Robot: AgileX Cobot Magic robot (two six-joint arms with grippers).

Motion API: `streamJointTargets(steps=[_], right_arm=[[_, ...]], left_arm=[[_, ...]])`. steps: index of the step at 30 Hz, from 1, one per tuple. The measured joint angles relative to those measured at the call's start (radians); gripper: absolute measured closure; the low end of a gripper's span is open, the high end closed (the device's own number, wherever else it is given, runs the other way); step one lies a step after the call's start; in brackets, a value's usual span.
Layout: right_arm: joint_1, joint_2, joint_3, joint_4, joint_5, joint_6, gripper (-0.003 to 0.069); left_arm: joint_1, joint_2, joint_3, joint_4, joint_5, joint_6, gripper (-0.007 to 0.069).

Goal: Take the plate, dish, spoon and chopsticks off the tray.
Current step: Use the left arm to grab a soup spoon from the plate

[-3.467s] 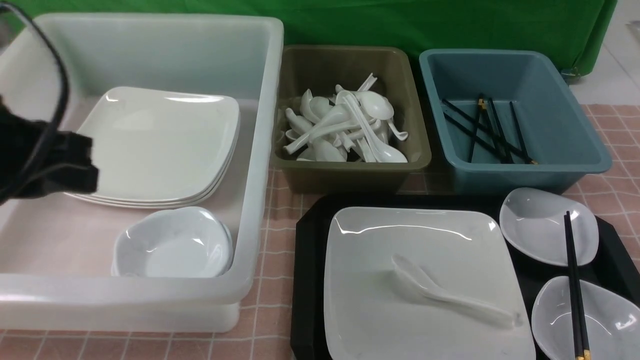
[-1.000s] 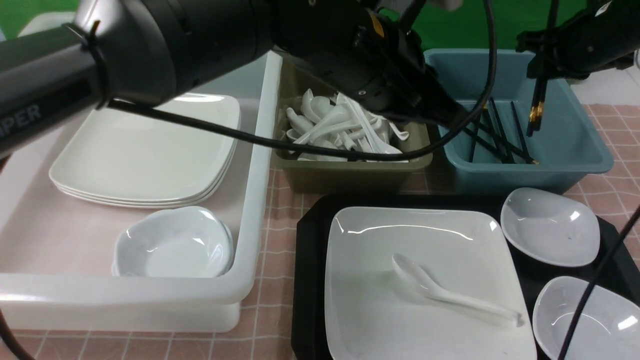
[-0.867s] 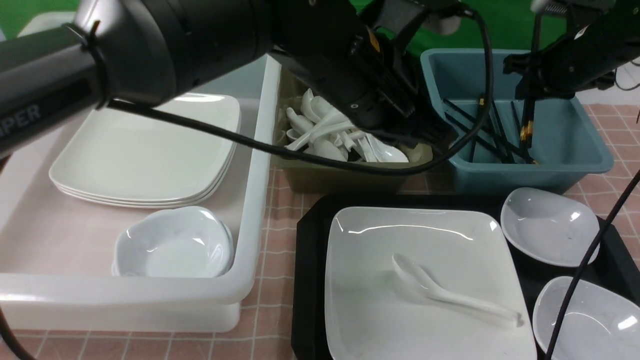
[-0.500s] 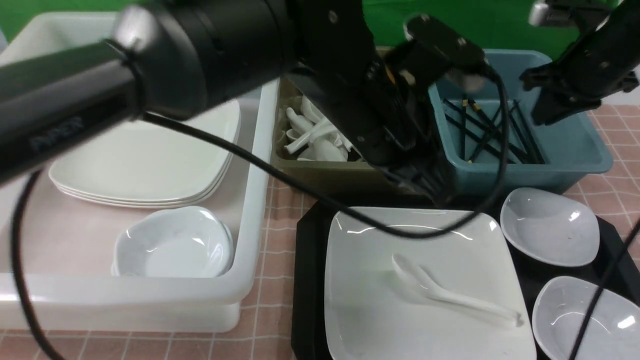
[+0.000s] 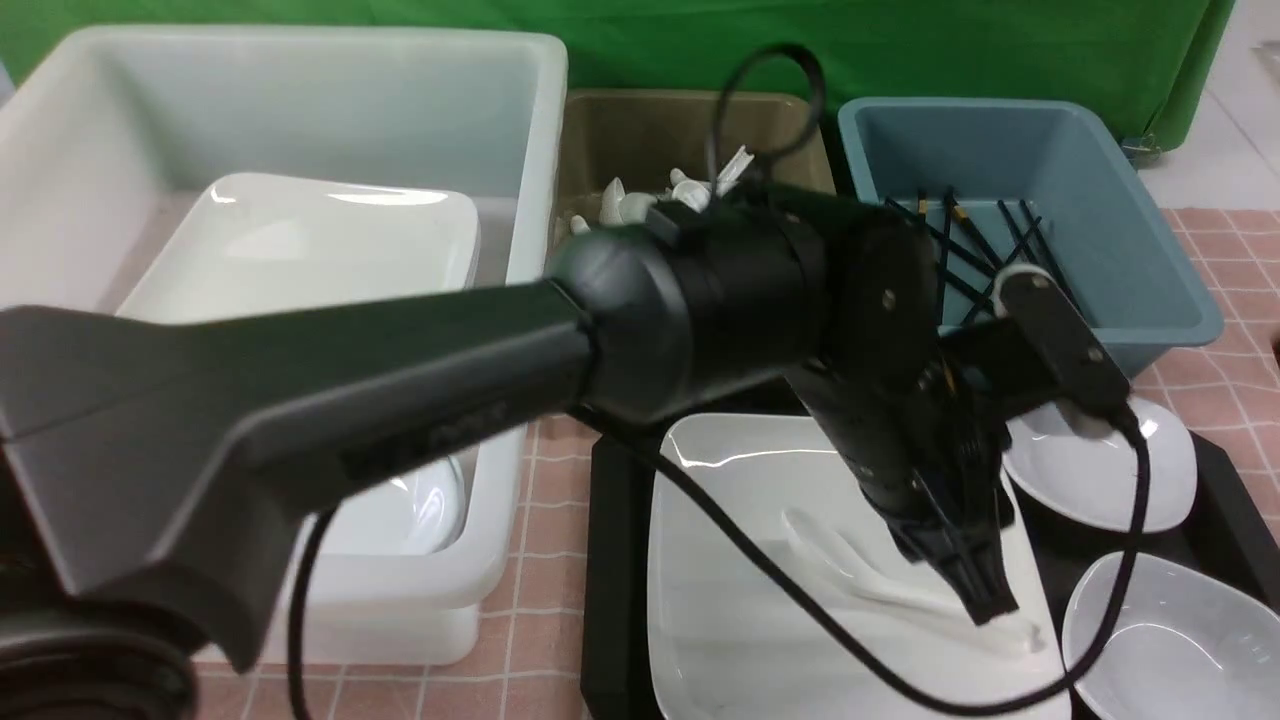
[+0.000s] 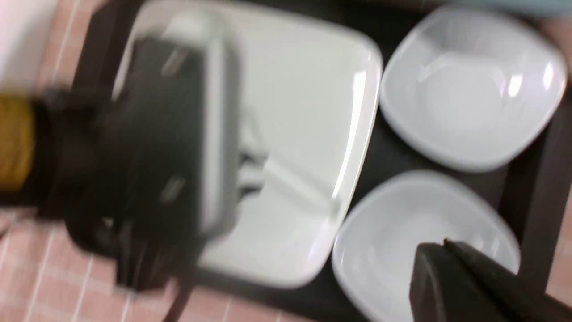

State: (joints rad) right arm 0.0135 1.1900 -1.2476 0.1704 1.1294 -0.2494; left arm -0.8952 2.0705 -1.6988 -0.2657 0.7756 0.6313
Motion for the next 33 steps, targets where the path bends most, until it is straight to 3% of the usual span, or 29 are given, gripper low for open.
streamJointTargets(steps=[1,4,5,6,8,12,15,19,22,23,25,27,33], right_arm=[[0.000,0.000,0.009,0.000,0.000,0.000,0.0629],[0.000,-0.135,0.124,0.002,0.000,0.006,0.0629],[0.000,-0.197,0.174,0.006,0.001,0.004,0.0629],[0.000,-0.211,0.179,0.006,0.001,0.004,0.0629],[0.000,-0.289,0.219,0.018,0.002,-0.019,0.0629],[0.000,-0.372,0.244,0.066,0.002,-0.088,0.0629],[0.000,-0.421,0.247,0.117,0.003,-0.156,0.0629],[0.000,-0.443,0.247,0.156,0.003,-0.187,0.0629],[0.000,-0.446,0.247,0.166,0.003,-0.200,0.0629],[0.000,-0.446,0.247,0.166,0.003,-0.203,0.0629],[0.000,-0.446,0.247,0.167,0.003,-0.204,0.0629],[0.000,-0.447,0.247,0.167,0.003,-0.204,0.0629],[0.000,-0.447,0.247,0.180,-0.002,-0.207,0.0629]], left_arm=[[0.000,0.002,0.000,0.003,0.000,0.001,0.0417],[-0.019,0.034,-0.001,0.045,-0.051,0.017,0.0296],[-0.025,0.057,-0.001,0.065,-0.079,0.021,0.0222],[-0.025,0.060,-0.001,0.067,-0.083,0.021,0.0214],[-0.025,0.093,-0.001,0.082,-0.101,0.023,0.0129],[-0.025,0.135,-0.001,0.104,-0.108,0.023,0.0071],[-0.025,0.155,-0.003,0.103,-0.117,0.022,0.0074],[-0.025,0.165,-0.011,0.099,-0.121,0.023,0.0149],[-0.025,0.166,-0.011,0.094,-0.120,0.020,0.0336],[-0.025,0.166,-0.011,0.095,-0.116,0.015,0.0447],[-0.025,0.162,-0.011,0.101,-0.104,-0.003,0.0557],[-0.025,0.155,-0.011,0.119,-0.093,-0.037,0.0595],[-0.010,0.070,-0.010,0.253,-0.068,-0.204,0.0603]])
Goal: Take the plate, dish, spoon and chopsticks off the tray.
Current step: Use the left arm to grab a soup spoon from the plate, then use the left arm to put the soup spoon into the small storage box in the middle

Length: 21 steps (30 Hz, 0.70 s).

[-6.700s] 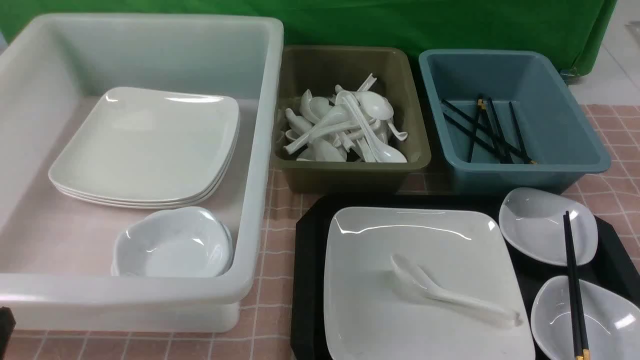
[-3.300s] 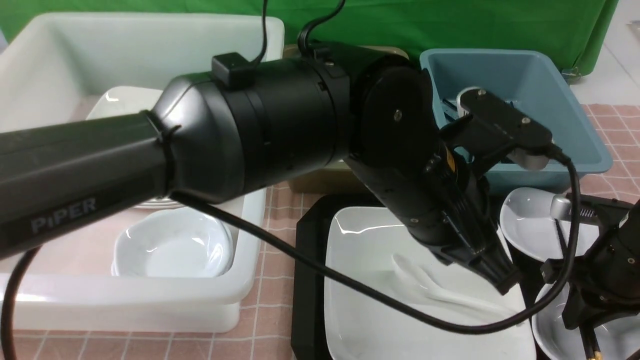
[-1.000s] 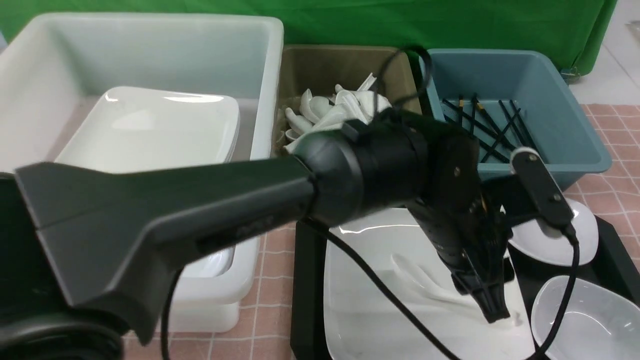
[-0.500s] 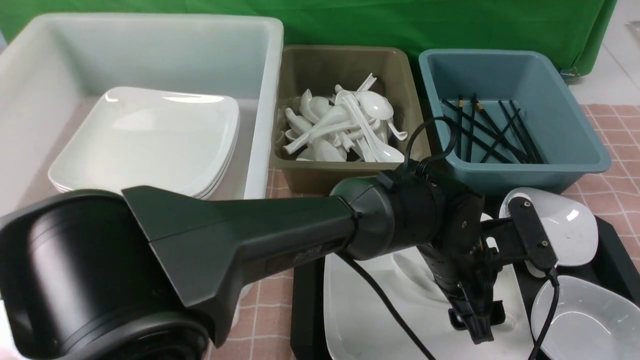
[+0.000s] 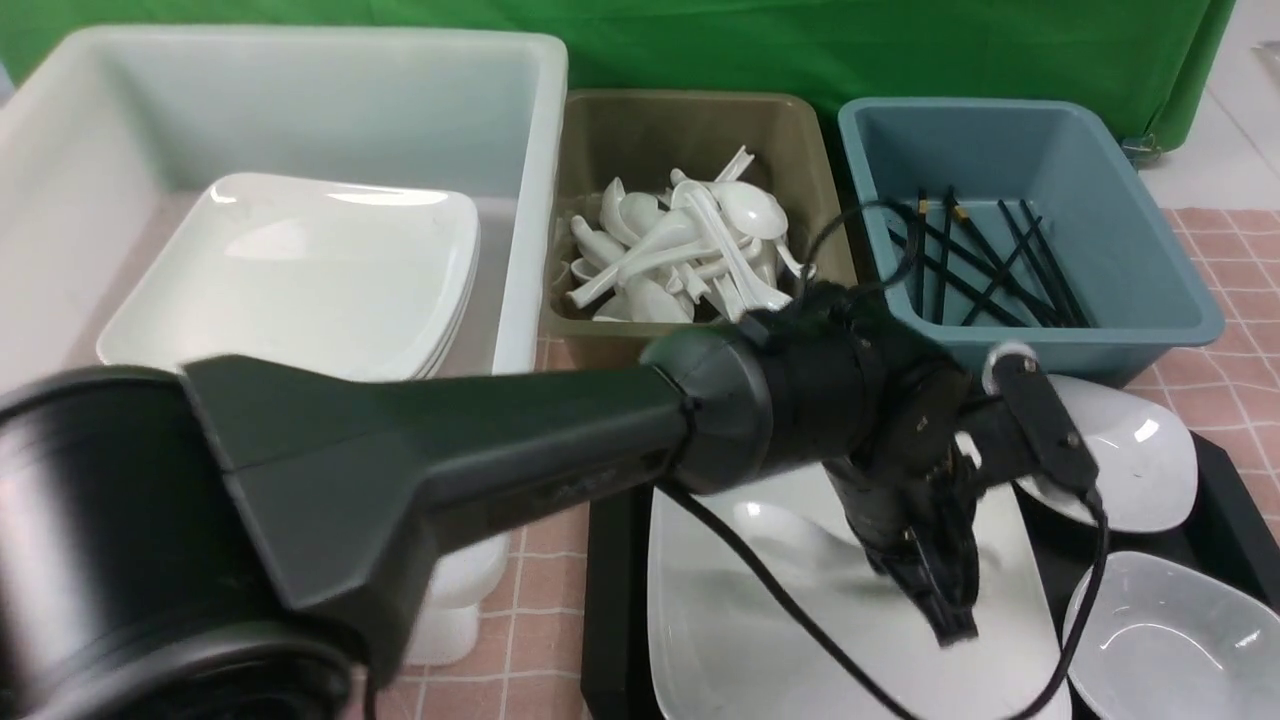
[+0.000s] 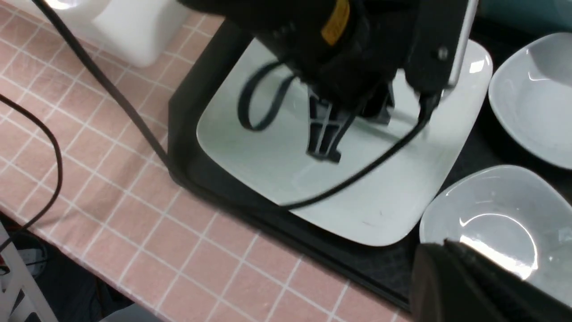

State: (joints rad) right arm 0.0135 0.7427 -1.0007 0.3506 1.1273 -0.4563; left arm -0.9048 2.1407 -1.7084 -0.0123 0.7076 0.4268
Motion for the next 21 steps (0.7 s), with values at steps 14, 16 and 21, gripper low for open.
streamJointTargets(steps=[14,16,21], right_arm=[[0.000,0.153,0.000,0.213,-0.227,-0.138,0.0629],[0.000,0.211,0.000,0.220,-0.237,-0.150,0.0629],[0.000,0.291,0.000,0.254,-0.274,-0.164,0.0628]], left_arm=[[0.341,-0.167,0.000,-0.098,-0.370,-0.139,0.0603],[0.374,-0.142,0.000,-0.110,-0.442,-0.139,0.0603],[0.402,-0.075,0.000,-0.114,-0.578,-0.139,0.0602]])
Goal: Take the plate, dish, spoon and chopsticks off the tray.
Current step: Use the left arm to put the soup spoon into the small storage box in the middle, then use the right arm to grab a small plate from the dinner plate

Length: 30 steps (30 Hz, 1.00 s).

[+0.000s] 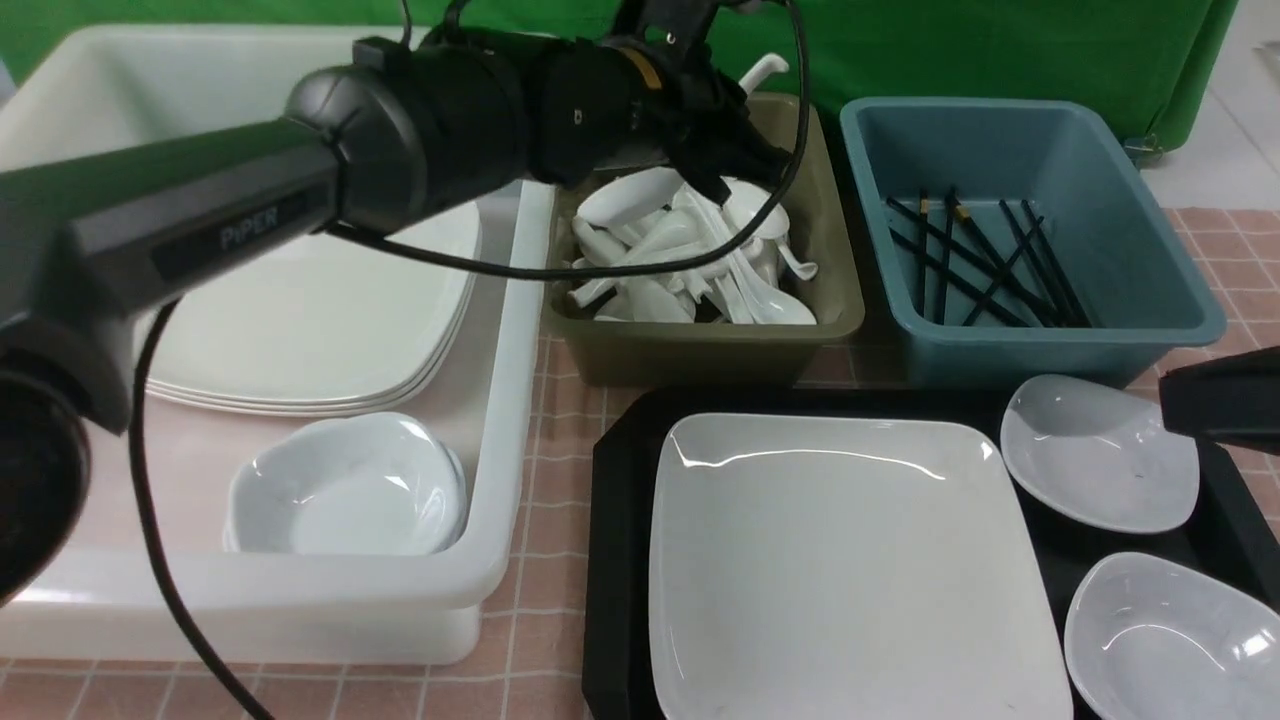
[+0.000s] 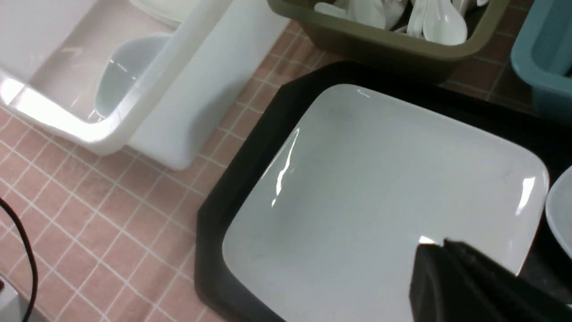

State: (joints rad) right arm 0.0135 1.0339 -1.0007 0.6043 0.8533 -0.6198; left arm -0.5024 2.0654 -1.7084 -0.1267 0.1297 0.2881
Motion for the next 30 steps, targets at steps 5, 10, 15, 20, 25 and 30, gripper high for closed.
streamJointTargets(steps=[5,10,15,20,25,30], right_arm=[[0.025,0.023,0.000,0.012,-0.138,-0.060,0.0625],[0.125,0.025,0.000,0.024,-0.259,-0.076,0.0622],[0.174,0.026,0.000,0.027,-0.263,-0.064,0.0622],[0.179,0.019,0.000,-0.067,-0.258,0.038,0.0622],[0.180,-0.018,0.000,-0.292,-0.199,0.223,0.0622],[0.180,-0.050,0.000,-0.583,0.032,0.369,0.0622]], left_arm=[[0.000,0.054,0.000,0.000,-0.075,0.003,0.0581],[0.000,0.091,0.000,0.000,-0.098,0.013,0.0451],[0.000,0.086,0.000,0.024,-0.067,0.015,0.0277],[-0.002,-0.009,0.000,0.053,0.170,-0.039,0.0218],[-0.026,-0.133,0.000,0.038,0.439,-0.079,0.0389],[-0.114,-0.223,-0.001,0.004,0.715,-0.077,0.0613]])
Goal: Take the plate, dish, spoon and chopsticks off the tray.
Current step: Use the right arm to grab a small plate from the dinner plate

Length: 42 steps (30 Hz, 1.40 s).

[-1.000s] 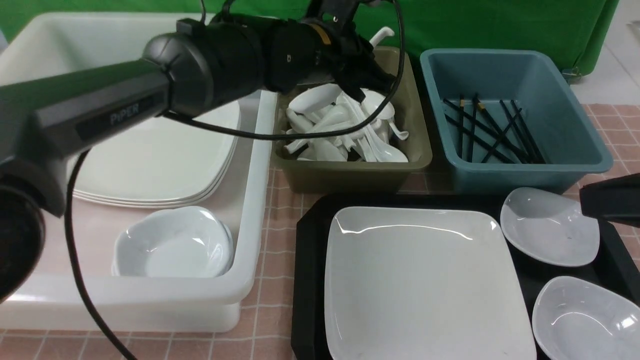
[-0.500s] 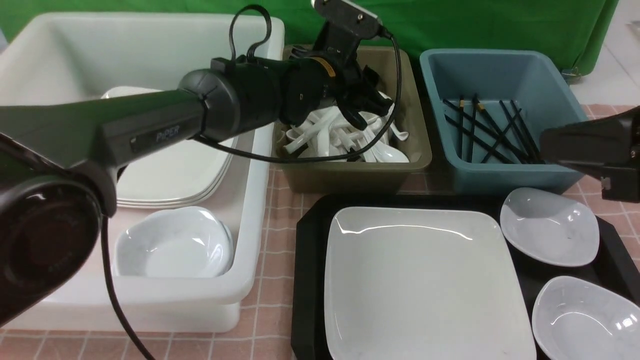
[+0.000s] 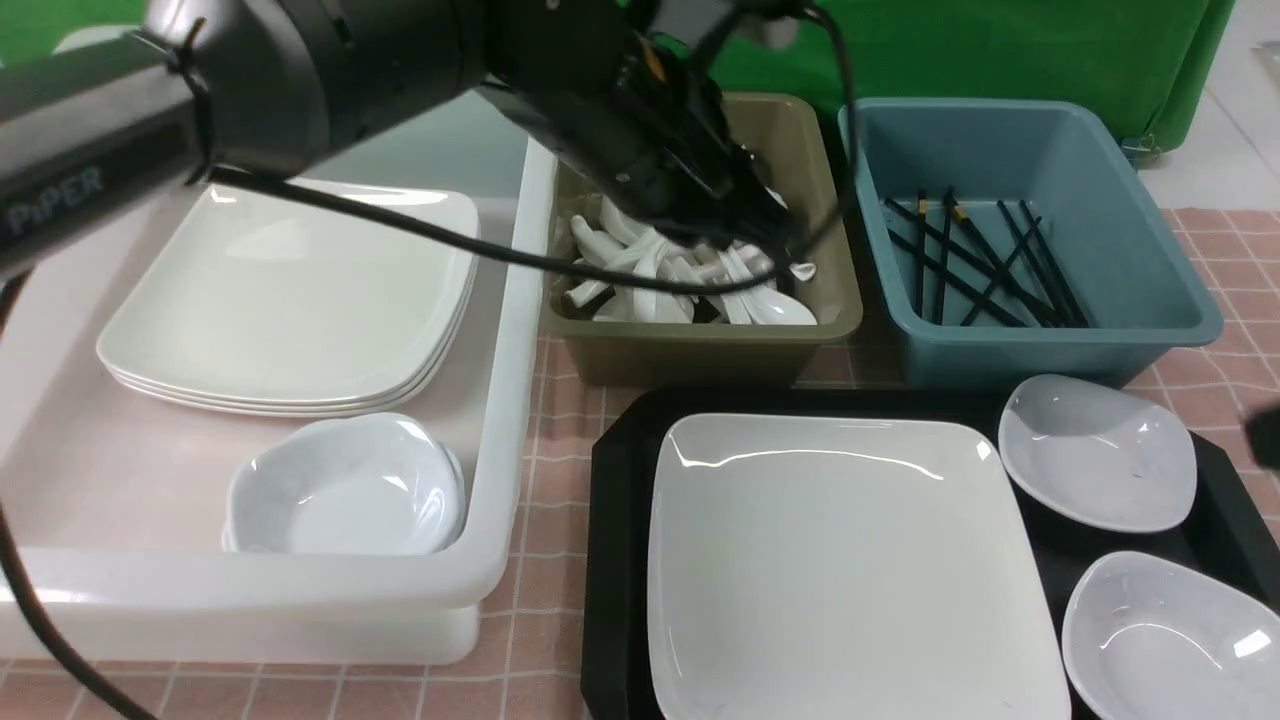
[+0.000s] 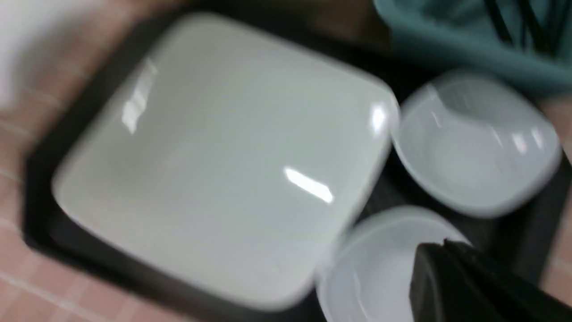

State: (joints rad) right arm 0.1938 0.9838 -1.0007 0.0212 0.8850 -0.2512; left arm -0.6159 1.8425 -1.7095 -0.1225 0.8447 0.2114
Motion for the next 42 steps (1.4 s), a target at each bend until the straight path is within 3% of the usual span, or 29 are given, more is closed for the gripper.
streamJointTargets(steps=[5,8,11,12,14,17,30,32,36,37,42], right_arm=[[0.000,0.019,0.015,-0.064,0.138,0.028,0.0603],[0.002,0.058,0.101,-0.039,0.122,-0.023,0.0484],[0.002,0.106,0.227,-0.015,0.034,-0.079,0.0279],[0.002,0.110,0.236,-0.015,0.025,-0.081,0.0265],[0.002,0.162,0.324,-0.011,-0.085,-0.099,0.0116],[0.002,0.248,0.387,-0.011,-0.215,-0.098,0.0048],[0.002,0.499,0.391,-0.067,-0.404,-0.097,0.0092],[0.002,0.501,0.391,-0.074,-0.413,-0.099,0.0145],[0.006,0.501,0.387,-0.072,-0.414,-0.115,0.0330],[0.012,0.499,0.374,-0.070,-0.413,-0.129,0.0404],[0.011,0.494,0.305,-0.085,-0.279,-0.114,0.0421]], left_arm=[[-0.106,-0.002,0.000,-0.057,0.123,0.034,0.0631],[-0.187,-0.002,0.000,-0.069,0.180,0.090,0.0634],[-0.221,-0.002,0.000,-0.091,0.211,0.125,0.0635],[-0.223,-0.002,0.000,-0.094,0.213,0.128,0.0635],[-0.228,-0.002,0.000,-0.133,0.219,0.135,0.0635],[-0.228,-0.002,0.000,-0.180,0.219,0.157,0.0635],[-0.228,-0.002,0.000,-0.251,0.219,0.205,0.0634],[-0.228,-0.002,0.000,-0.251,0.219,0.205,0.0631],[-0.228,-0.002,0.000,-0.252,0.219,0.205,0.0629],[-0.228,-0.002,0.000,-0.254,0.219,0.205,0.0629],[-0.228,-0.002,0.000,-0.254,0.219,0.205,0.0628]])
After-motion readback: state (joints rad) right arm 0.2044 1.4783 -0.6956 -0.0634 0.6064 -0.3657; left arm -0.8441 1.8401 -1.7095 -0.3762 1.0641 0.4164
